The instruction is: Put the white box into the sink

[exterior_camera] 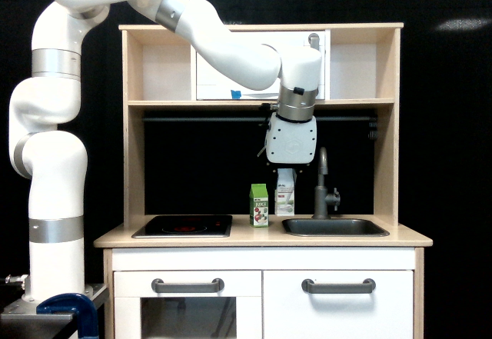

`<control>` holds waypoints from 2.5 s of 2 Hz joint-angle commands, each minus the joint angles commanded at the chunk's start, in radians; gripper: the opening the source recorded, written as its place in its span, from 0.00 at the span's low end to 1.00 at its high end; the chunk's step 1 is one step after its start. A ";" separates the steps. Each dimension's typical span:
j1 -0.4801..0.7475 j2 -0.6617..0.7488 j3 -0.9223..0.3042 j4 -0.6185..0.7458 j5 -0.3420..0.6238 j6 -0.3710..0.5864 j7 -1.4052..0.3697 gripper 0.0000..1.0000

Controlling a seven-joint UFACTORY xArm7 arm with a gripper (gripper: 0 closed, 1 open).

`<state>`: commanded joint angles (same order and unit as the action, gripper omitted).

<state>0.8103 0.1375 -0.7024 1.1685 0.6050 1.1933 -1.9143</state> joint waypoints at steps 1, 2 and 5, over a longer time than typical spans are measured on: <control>-0.147 0.233 0.121 0.283 0.098 0.089 0.006 0.00; -0.169 0.253 0.177 0.304 0.097 0.067 0.034 1.00; -0.371 -0.420 0.170 -0.375 -0.273 0.005 -0.056 1.00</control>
<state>0.4392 -0.2827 -0.5324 0.7937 0.3322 1.1985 -1.9707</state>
